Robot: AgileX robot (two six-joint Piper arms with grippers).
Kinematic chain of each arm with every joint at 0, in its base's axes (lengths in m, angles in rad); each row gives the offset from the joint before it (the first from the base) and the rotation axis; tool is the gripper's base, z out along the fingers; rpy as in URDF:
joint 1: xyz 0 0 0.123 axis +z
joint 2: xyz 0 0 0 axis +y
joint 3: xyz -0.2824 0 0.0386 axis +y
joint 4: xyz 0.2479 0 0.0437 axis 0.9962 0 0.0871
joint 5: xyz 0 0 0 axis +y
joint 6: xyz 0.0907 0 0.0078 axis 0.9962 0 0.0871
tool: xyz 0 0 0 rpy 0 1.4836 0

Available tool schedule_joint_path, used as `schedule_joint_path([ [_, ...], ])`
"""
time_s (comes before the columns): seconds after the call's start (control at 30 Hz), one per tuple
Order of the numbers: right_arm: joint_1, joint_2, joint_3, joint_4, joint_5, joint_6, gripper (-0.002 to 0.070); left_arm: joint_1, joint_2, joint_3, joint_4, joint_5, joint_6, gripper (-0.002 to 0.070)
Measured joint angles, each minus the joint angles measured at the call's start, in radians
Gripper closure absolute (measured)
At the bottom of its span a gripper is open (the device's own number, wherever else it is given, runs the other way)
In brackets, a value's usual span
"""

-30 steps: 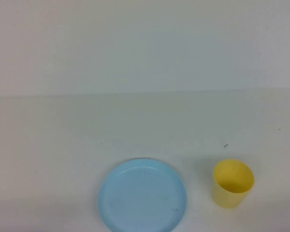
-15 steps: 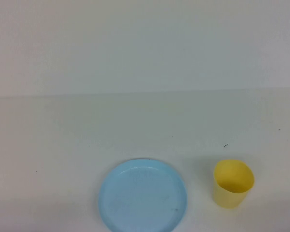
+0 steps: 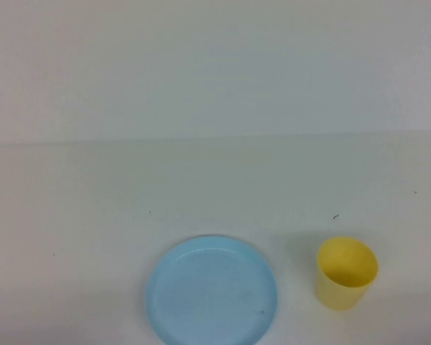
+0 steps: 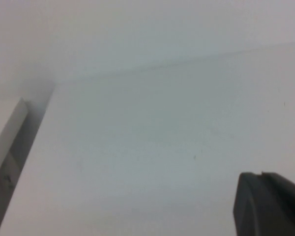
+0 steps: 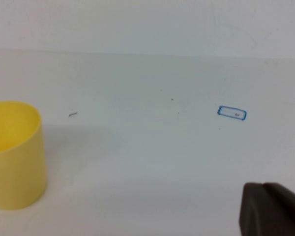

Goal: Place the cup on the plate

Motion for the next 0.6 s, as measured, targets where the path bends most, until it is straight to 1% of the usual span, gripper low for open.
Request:
schedule_joint_path([
  [0.13,0.000,0.000,0.000,0.013,-0.054,0.000,0.0676,0.000,0.000,0.000,0.002,-0.206,-0.010,0.0673],
  [0.23,0.000,0.000,0.000,0.022,-0.170,0.000,0.0676,0.000,0.000,0.000,0.004,-0.392,-0.010,0.0673],
  [0.33,0.000,0.000,0.000,0.028,-0.313,0.002,0.0676,0.000,0.000,0.000,0.004,-0.516,-0.008,0.0673],
  [0.47,0.000,0.000,0.000,0.032,-0.487,0.000,0.0676,0.000,0.000,0.000,0.004,-0.581,-0.010,0.0674],
  [0.6,0.000,0.000,0.000,0.032,-0.552,0.000,0.0676,0.000,0.000,0.000,0.002,-0.626,-0.014,0.0673],
])
